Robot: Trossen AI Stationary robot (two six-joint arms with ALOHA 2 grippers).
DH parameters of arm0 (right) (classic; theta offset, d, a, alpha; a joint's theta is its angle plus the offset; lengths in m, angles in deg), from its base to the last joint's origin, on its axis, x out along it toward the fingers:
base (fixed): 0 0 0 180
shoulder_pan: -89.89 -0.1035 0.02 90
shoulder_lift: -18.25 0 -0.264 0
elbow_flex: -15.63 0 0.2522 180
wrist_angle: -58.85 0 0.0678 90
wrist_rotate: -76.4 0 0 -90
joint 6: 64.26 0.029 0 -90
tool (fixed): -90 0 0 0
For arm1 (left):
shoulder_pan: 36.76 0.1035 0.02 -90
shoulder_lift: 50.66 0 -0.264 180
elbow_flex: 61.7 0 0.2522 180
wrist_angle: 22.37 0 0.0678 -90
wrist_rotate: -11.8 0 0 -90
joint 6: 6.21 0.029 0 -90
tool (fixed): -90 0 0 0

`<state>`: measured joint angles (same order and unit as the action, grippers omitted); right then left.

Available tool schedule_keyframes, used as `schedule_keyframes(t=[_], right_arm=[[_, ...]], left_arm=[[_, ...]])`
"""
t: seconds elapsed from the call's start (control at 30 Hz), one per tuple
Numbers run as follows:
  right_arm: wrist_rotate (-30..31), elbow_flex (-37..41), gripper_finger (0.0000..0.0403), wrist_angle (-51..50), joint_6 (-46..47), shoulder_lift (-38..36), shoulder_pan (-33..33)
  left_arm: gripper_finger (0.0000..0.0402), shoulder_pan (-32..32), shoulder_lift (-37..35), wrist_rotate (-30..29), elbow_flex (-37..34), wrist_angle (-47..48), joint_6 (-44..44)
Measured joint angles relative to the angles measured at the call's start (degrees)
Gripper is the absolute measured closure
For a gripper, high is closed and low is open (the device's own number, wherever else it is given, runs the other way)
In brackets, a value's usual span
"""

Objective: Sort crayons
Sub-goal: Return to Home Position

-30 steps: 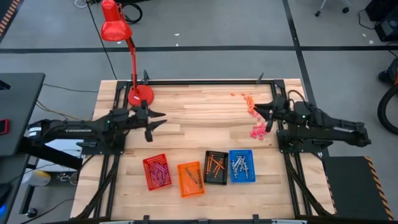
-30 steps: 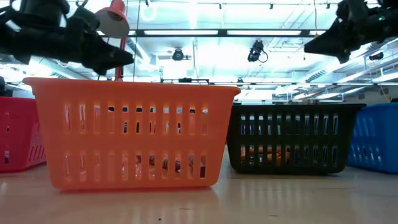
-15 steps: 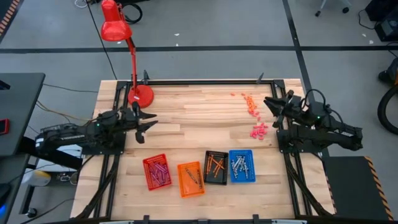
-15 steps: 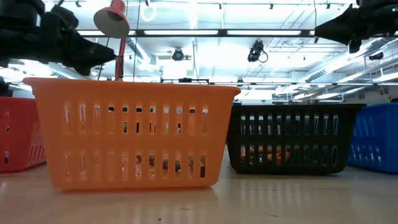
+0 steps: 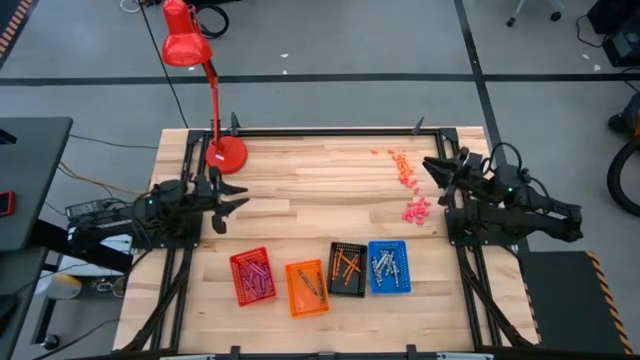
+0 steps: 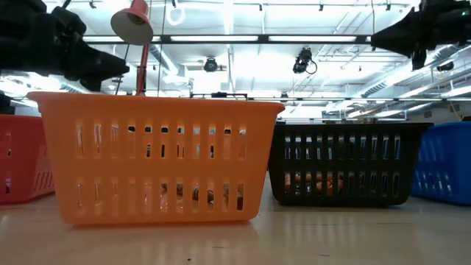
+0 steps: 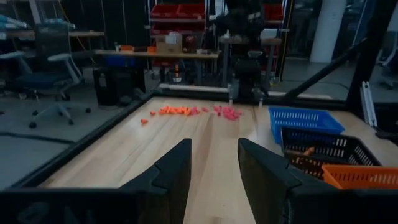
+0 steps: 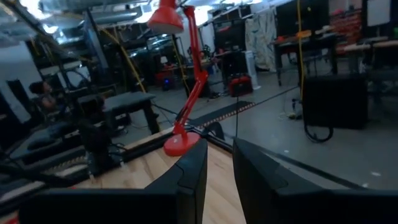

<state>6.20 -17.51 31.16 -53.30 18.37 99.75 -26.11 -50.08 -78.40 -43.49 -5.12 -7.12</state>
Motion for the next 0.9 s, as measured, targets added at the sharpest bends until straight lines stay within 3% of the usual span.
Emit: schedule_keyframes(t=[0.43, 0.73, 0.9], right_arm=[[4.48, 8.85, 0.0321, 4.02, 9.93, 0.02, 0.0], [3.18, 15.12, 0.032, 5.03, 20.64, 0.04, 0.0], [2.7, 15.03, 0.032, 5.3, 20.78, 0.02, -0.04]], left_arm=[[0.026, 0.0, 0.02, 0.04, -0.02, -4.18, -2.75], [0.026, 0.0, 0.04, 0.04, -0.02, -4.13, -1.05], [0.026, 0.0, 0.04, 0.04, -0.02, -4.13, -1.05]])
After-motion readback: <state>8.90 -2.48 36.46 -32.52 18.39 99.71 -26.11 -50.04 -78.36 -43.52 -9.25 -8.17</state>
